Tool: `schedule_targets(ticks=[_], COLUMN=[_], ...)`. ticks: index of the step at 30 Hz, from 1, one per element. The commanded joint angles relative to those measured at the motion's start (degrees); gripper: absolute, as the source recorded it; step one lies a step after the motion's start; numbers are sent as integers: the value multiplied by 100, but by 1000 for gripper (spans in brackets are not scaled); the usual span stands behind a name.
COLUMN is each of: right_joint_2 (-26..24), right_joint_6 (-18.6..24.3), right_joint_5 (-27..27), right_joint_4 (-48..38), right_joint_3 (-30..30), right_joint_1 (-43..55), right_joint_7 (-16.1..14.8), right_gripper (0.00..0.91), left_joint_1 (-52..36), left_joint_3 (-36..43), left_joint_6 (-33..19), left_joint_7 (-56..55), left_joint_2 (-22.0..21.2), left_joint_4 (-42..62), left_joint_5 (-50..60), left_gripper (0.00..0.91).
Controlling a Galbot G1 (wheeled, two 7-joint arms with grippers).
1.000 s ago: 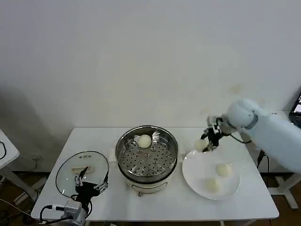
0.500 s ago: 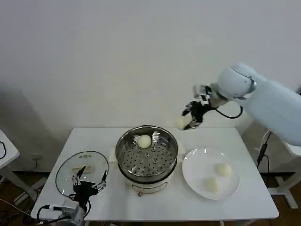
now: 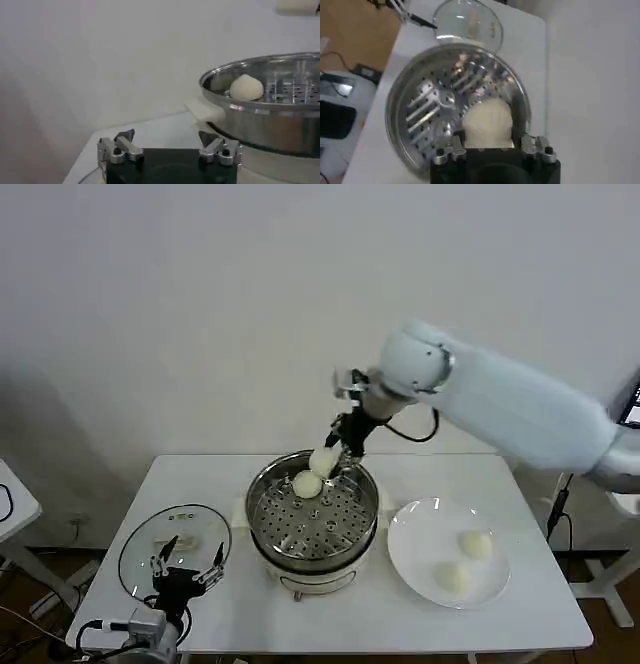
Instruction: Take steamed baozi put them in steamer then cover it.
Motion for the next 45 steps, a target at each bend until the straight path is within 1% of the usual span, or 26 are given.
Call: schedule_targets(ticks=[1,9,16,20,26,40,41,42,43,45], right_joint_2=[773,1235,1475,1662,1878,1959,1962,1965,1965,1950], right_joint_6=[-83,-49,-7,36,76,110,115,110,109,115], right_joint_5=[-14,-244,-369,-484,-609,-756,-756,-755,-752,-741], right_joint_4=[-397,-926,-1166,-1442,-1723,-1812,-1821,-1831,-1833,-1818], right_joint_3=[-397,-442,-586,-557,-489,-450,-456,-454,-453,-456], right_joint_1=[-139,-292,-377,-483,-561,-680,-687,-703,-707,-716], right_joint_7=[3,11,50,116,121,102,111,129,129,154], right_gripper=[615,615,615,615,615,615,625,736,907,907], left_joint_1=[17,21,8,14,18,-44,-44,-49,-50,-48], left_joint_3=[-47,-63,-43,-41,-32,-5,-8,-9,-15,-16], left_joint_6=[26,23,18,11,7,10,10,11,10,10], left_joint_7=[-46,-73,-62,-22,-20,-14,-13,-15,-12,-11], left_joint_2=[-15,-2,-23,-19,-34,-54,-53,-53,-54,-48], left_joint_4=[-45,-74,-102,-82,-73,-33,-31,-25,-23,-25], left_joint_5=[-36,-74,-78,-75,-77,-79,-80,-81,-80,-82], left_gripper=[907,907,907,907,907,907,907,907,907,907])
